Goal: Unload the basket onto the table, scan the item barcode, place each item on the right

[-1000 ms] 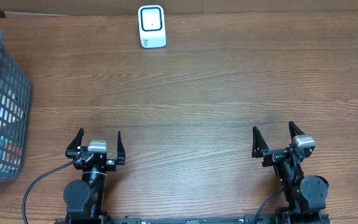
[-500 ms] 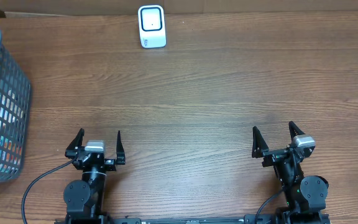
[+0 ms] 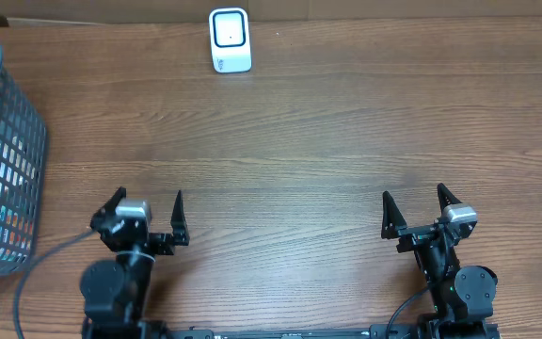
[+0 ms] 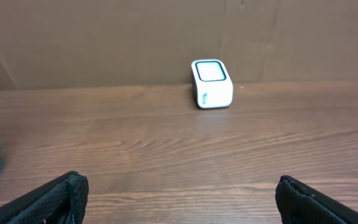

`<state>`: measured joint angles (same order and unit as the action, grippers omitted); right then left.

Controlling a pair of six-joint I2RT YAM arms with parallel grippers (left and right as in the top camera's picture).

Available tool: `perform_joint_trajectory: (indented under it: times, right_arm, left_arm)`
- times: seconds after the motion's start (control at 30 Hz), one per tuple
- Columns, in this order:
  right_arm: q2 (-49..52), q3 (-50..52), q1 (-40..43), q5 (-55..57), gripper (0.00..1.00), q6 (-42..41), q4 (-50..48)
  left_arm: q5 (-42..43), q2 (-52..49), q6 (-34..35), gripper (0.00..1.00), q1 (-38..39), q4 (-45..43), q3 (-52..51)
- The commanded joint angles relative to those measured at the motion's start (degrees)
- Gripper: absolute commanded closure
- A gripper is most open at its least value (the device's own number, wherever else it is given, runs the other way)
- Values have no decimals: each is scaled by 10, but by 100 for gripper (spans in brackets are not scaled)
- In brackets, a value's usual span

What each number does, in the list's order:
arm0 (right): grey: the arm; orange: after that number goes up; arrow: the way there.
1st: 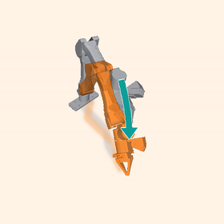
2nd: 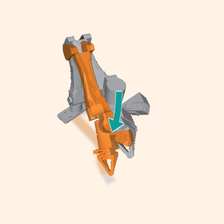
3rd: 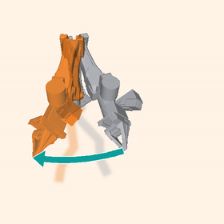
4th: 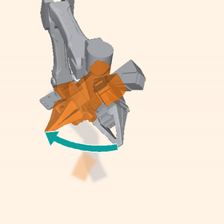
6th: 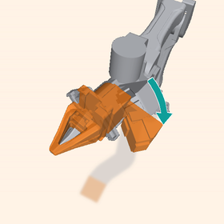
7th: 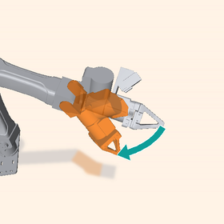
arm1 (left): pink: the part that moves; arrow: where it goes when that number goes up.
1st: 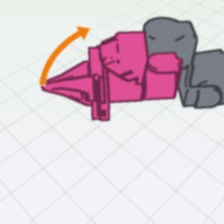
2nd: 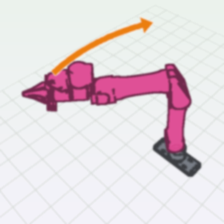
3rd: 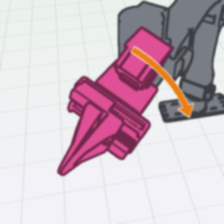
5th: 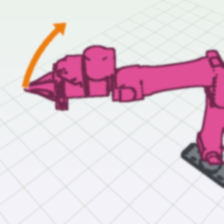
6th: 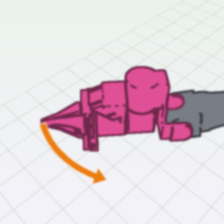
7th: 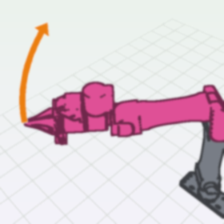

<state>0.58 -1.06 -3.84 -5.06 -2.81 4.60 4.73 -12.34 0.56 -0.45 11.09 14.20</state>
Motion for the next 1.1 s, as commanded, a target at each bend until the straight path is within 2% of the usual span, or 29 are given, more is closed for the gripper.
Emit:
perform_joint_trajectory:
  times: [0.0,0.1,0.2,0.43,0.6,0.83,0.87,0.93,1.07]
  right_arm:
    - [-3,6,-3,5,0,-2,-2]
    - [-3,6,-3,5,0,-2,-2]
    - [-3,6,-3,5,0,-2,-2]
    - [-3,6,-3,5,0,-2,-2]
    - [-3,6,-3,5,0,-2,-2]
    - [-3,6,-3,5,0,-2,-2]
    - [-3,6,-3,5,0,-2,-2]
    - [-3,6,-3,5,0,-2,-2]
    - [-3,6,-3,5,0,-2,-2]
  left_arm:
    - [38,-102,11,0,3,21,103]
    - [63,-191,12,0,3,61,194]
    - [89,-293,12,0,3,143,320]
    - [107,-511,12,0,3,436,677]
    - [127,-613,12,1,3,567,869]
    - [137,-628,8,0,1,557,887]
    - [79,-628,68,0,-18,547,892]
    - [27,-629,131,0,-49,547,898]
    - [31,-630,204,0,-158,547,901]
